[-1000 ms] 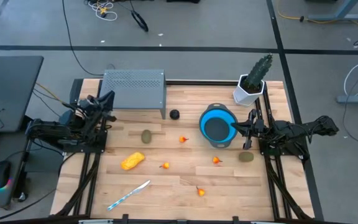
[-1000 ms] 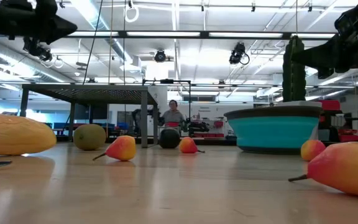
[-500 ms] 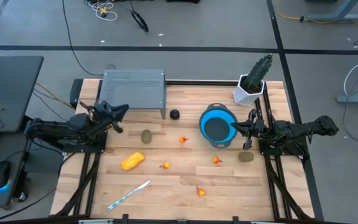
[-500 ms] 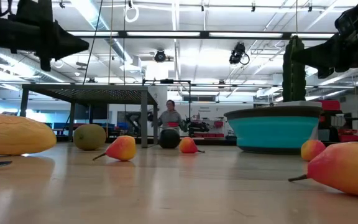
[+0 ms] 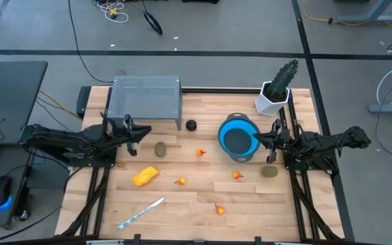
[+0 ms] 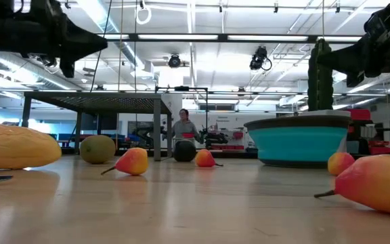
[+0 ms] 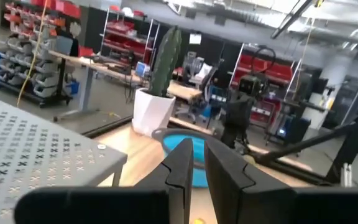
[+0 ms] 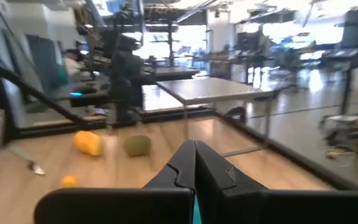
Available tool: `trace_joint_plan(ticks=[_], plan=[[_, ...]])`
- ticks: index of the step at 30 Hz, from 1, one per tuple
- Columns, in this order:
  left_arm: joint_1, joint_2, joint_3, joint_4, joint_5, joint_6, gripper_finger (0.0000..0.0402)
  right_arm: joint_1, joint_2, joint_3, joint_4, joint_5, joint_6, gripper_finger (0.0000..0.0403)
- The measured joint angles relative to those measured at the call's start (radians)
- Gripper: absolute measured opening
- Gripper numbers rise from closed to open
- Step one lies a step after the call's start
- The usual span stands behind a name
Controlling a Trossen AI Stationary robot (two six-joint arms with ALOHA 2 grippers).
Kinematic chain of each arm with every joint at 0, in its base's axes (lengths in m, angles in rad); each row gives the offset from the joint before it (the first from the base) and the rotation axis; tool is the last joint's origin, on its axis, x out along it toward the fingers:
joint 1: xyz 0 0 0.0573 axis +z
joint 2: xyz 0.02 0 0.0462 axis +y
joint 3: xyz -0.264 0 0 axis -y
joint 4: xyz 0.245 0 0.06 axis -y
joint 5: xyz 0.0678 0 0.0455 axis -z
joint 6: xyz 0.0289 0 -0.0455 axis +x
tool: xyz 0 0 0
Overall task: Pick & Place Fruit
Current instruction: Put the blue strainer bowl on the shelf
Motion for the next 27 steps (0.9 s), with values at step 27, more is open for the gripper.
trace_joint_plan(ticks=[27], plan=[[0.01,0.4,0.16,0.49,-0.182,0.473,0.0046,-0.002,0.978,0.68,-0.375,0.1,0.344,0.0003]])
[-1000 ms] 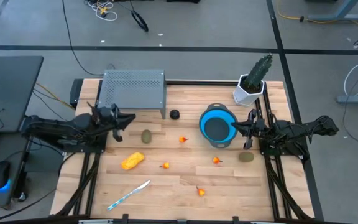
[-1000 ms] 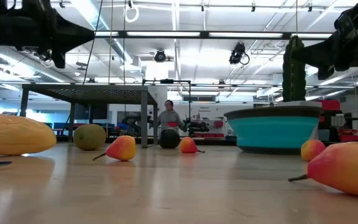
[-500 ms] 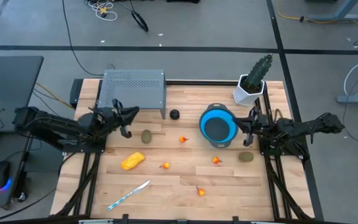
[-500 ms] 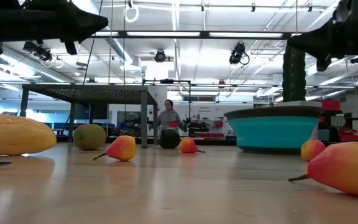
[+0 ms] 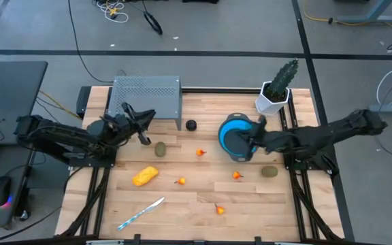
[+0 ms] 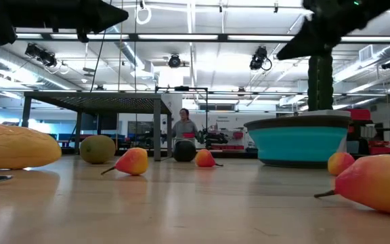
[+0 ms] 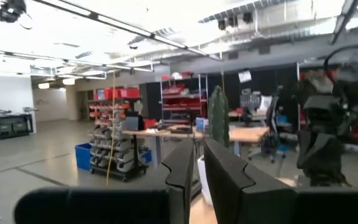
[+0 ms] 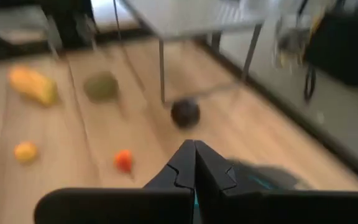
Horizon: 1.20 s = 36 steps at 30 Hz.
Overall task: Pick & Place Fruit
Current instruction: Put the blue strainer bowl on the shelf
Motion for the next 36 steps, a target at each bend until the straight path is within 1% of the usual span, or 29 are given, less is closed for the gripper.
trace_joint_plan(ticks=[3,6,8,11,14,18,20,23,27,31,36], plan=[[0.0,-0.007,0.001,-0.061,0.023,-0.002,0.0046,0.001,0.168,0.141,-0.181,-0.075,0.129,0.0003],[-0.001,-0.042,0.0,-0.099,0.024,-0.027,0.0046,0.001,0.307,0.253,-0.276,-0.161,0.207,0.0003],[-0.008,-0.085,0.001,-0.143,0.037,-0.048,0.0046,0.001,0.377,0.308,-0.331,-0.195,0.237,0.0003],[-0.023,-0.156,0.001,-0.212,0.088,-0.051,0.0046,0.001,0.444,0.367,-0.374,-0.236,0.248,0.0006],[-0.04,-0.228,0.0,-0.265,0.123,-0.078,0.0046,0.001,0.483,0.396,-0.375,-0.244,0.248,0.0025],[-0.065,-0.311,0.0,-0.327,0.163,-0.1,0.0046,-0.01,0.493,0.405,-0.379,-0.243,0.298,0.007],[-0.077,-0.344,0.0,-0.346,0.167,-0.112,0.0046,-0.02,0.493,0.405,-0.385,-0.229,0.337,0.0095],[-0.09,-0.369,0.0,-0.354,0.165,-0.13,0.0046,-0.034,0.494,0.405,-0.383,-0.185,0.353,0.0133],[-0.105,-0.365,0.0,-0.359,0.166,-0.154,0.0046,-0.07,0.531,0.405,-0.369,-0.197,0.369,0.0176],[-0.11,-0.355,0.0,-0.378,0.166,-0.156,0.0046,-0.092,0.59,0.405,-0.373,-0.222,0.372,0.0197],[-0.109,-0.354,-0.001,-0.397,0.165,-0.162,0.0046,-0.104,0.629,0.405,-0.409,-0.22,0.387,0.0199]])
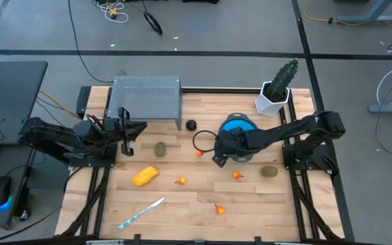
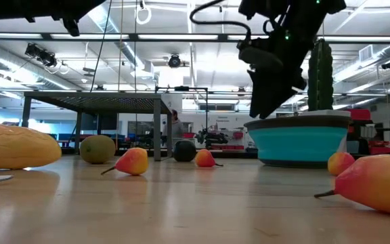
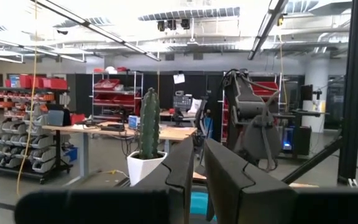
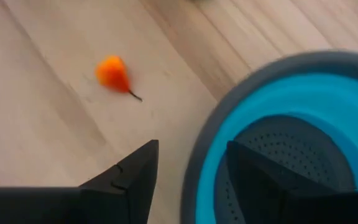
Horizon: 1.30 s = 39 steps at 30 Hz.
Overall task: Pick & Place Fruit
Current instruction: Put the blue strainer bowl on the shelf
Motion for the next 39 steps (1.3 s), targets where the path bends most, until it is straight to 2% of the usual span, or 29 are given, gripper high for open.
trace_joint_plan(ticks=[19,28,33,39], plan=[[0.0,0.001,0.0,-0.015,-0.004,-0.021,0.0046,0.001,0.02,-0.046,-0.023,0.003,0.03,0.0192],[0.0,0.001,0.0,-0.017,-0.005,-0.02,0.0046,0.0,0.02,-0.05,-0.095,0.015,0.027,0.0156],[0.0,0.001,0.0,-0.018,-0.004,-0.02,0.0046,0.0,0.019,-0.083,-0.06,0.015,0.027,0.0139],[0.0,0.001,0.0,-0.019,-0.005,-0.018,0.0046,0.008,0.019,-0.132,-0.056,-0.021,0.026,0.0084]])
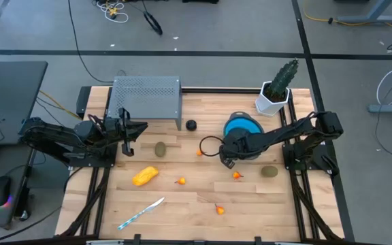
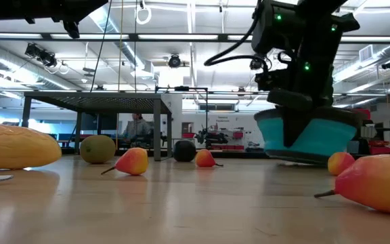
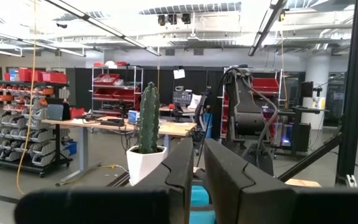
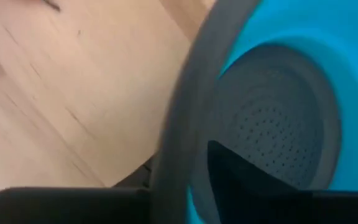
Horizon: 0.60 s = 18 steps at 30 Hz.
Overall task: Pick & Place Fruit
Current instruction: Put the blue strainer bowl on the shelf
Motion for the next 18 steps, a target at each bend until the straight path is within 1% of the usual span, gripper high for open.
trace_joint_plan(ticks=[4,7,14,18], plan=[[0.001,0.0,0.0,-0.001,-0.002,0.003,0.0046,0.018,0.0,0.0,0.002,0.0,-0.034,0.0032],[0.001,0.0,0.0,-0.006,-0.004,0.031,0.0046,0.032,0.0,0.003,-0.008,0.001,-0.069,0.0009],[0.0,0.0,0.0,-0.053,-0.001,0.093,0.0046,0.089,-0.001,0.051,-0.024,-0.002,-0.196,0.0004],[0.0,0.006,0.0,-0.072,0.03,0.123,0.0046,0.138,-0.002,0.087,-0.034,0.0,-0.327,0.0003]])
